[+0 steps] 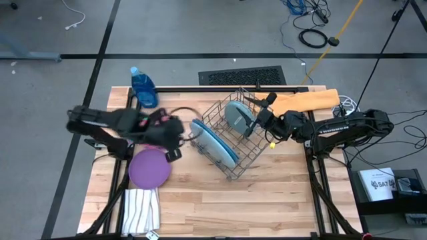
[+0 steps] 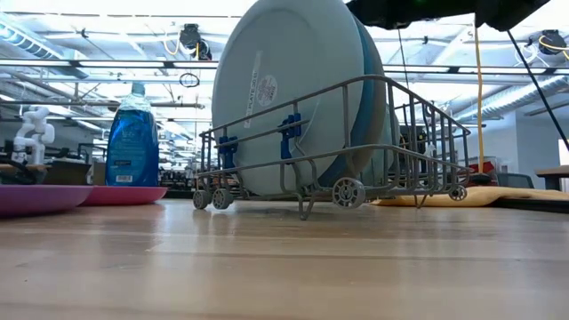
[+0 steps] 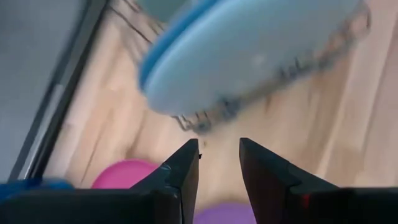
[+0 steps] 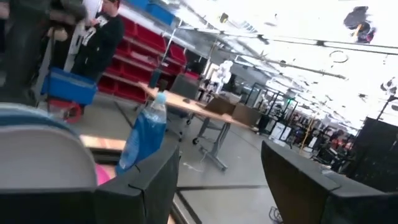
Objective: Sort dishes
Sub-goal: Put the pink plate into the dish rack
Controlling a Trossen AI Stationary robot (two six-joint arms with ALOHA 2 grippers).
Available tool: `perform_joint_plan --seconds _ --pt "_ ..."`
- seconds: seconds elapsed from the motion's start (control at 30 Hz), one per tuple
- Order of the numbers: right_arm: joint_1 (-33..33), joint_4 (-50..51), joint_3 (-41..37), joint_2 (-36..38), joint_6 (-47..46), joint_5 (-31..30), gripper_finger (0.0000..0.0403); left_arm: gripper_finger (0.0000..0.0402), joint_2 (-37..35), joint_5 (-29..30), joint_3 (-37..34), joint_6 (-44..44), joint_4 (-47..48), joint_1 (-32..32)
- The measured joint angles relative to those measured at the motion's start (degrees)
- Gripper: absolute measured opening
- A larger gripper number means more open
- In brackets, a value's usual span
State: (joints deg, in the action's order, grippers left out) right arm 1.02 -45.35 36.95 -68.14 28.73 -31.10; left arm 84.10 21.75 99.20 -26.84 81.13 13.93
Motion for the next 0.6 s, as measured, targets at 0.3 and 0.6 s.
perform_joint_plan --seconds 0.3,0.6 --pt "0.0 15.3 0.0 0.0 -4.0 10.5 0.0222 0.0118 -8.7 14.8 -22.1 -29.2 -7.2 8.7" --pt "-1.8 15.2 0.0 6.3 -4.3 10.5 0.0222 0.0121 -4.9 9.4 -37.7 -34.3 -7.8 4.1"
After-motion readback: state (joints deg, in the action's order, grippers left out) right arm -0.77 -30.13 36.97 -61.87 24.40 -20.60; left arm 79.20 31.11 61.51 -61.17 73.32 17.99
